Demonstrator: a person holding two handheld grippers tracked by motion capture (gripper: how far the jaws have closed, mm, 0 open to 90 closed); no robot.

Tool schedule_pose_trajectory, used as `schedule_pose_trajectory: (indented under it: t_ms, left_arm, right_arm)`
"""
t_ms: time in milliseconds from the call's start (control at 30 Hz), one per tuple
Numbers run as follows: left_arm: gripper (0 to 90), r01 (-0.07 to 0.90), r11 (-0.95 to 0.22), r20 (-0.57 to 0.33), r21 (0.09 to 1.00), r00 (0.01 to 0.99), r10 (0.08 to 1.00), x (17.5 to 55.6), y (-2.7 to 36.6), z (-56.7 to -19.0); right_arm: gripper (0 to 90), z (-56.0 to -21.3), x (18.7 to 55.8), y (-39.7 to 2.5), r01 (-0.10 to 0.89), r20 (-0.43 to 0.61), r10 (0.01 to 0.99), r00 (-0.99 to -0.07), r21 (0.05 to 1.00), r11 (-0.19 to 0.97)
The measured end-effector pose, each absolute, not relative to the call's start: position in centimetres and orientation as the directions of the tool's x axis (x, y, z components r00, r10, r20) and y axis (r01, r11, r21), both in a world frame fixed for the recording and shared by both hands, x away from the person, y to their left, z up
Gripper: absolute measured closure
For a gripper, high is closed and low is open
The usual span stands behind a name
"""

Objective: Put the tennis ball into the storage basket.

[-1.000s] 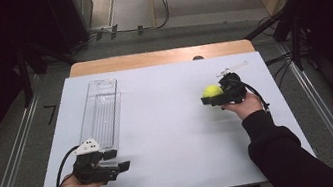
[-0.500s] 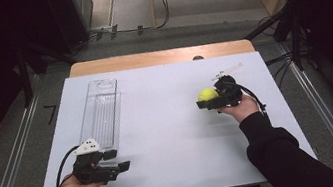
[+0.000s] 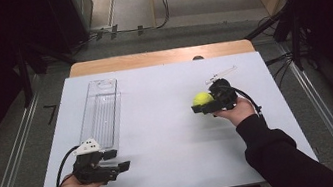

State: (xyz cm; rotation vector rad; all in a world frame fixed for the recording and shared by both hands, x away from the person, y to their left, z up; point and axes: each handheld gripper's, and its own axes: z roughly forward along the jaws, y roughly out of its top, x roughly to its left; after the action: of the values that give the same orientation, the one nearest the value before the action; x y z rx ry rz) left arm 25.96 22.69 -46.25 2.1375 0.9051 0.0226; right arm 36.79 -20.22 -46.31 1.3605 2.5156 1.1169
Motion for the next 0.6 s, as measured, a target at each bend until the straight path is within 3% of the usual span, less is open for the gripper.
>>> schedule_pose_trajectory:
  t_ms: [600]
  left_arm:
    - [29.6,0.597,-0.426,-0.269,0.68,0.743,0.612,26.0,22.7,-46.3]
  right_arm:
    - [22.9,-46.3,36.3,-18.7,0.688,0.274,0.72,-0.637,0.624,0.372]
